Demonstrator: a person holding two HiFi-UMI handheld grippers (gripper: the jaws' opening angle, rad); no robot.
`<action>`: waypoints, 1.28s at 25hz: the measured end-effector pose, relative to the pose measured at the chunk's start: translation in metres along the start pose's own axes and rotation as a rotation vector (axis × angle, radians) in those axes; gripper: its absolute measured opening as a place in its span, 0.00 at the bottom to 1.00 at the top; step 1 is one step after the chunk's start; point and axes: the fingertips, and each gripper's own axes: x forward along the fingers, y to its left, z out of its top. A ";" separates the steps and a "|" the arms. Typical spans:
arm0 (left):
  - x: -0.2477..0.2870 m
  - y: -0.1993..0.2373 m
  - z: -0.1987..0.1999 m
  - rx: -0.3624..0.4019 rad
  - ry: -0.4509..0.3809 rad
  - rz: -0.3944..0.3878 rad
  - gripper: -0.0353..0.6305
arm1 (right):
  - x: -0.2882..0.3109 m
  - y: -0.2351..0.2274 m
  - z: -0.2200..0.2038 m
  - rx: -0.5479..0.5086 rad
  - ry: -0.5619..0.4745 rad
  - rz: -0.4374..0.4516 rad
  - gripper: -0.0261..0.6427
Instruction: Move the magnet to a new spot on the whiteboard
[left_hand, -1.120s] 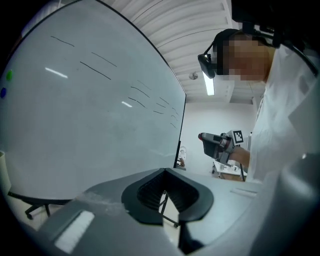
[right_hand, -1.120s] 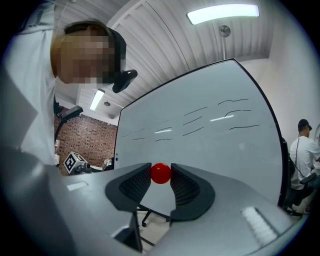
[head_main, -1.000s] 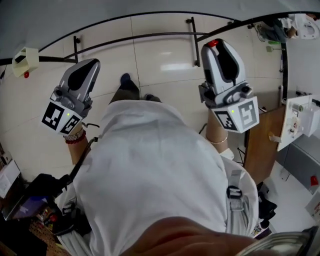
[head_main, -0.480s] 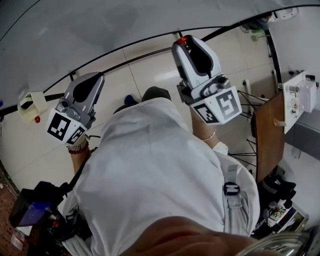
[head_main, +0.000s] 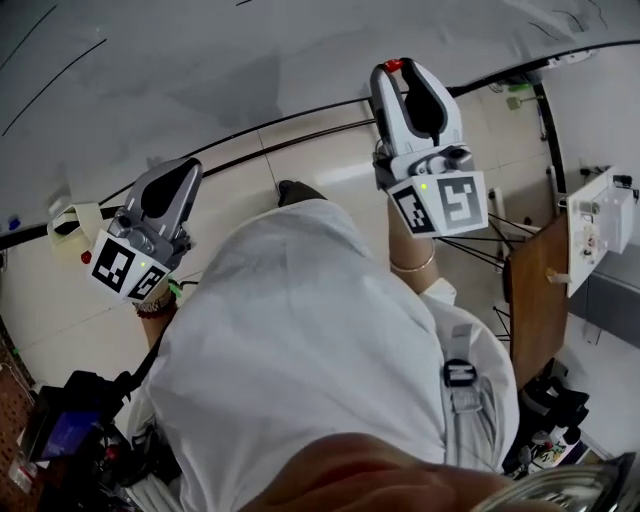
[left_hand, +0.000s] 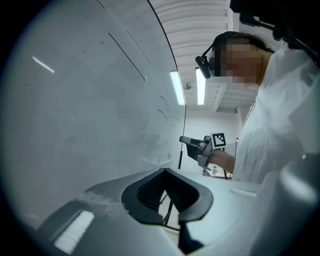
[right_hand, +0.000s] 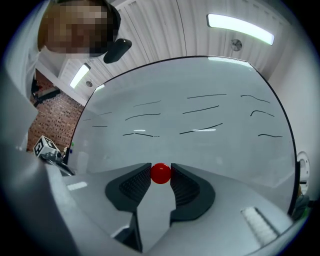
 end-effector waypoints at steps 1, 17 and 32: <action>0.002 0.003 0.002 0.004 0.003 0.012 0.06 | 0.006 -0.006 0.001 -0.008 -0.002 -0.010 0.22; 0.031 0.036 0.014 -0.011 -0.013 0.123 0.06 | 0.037 -0.055 0.026 -0.148 -0.066 -0.110 0.22; 0.039 0.011 0.013 -0.036 -0.070 0.019 0.06 | 0.033 -0.064 0.029 -0.178 -0.121 -0.159 0.26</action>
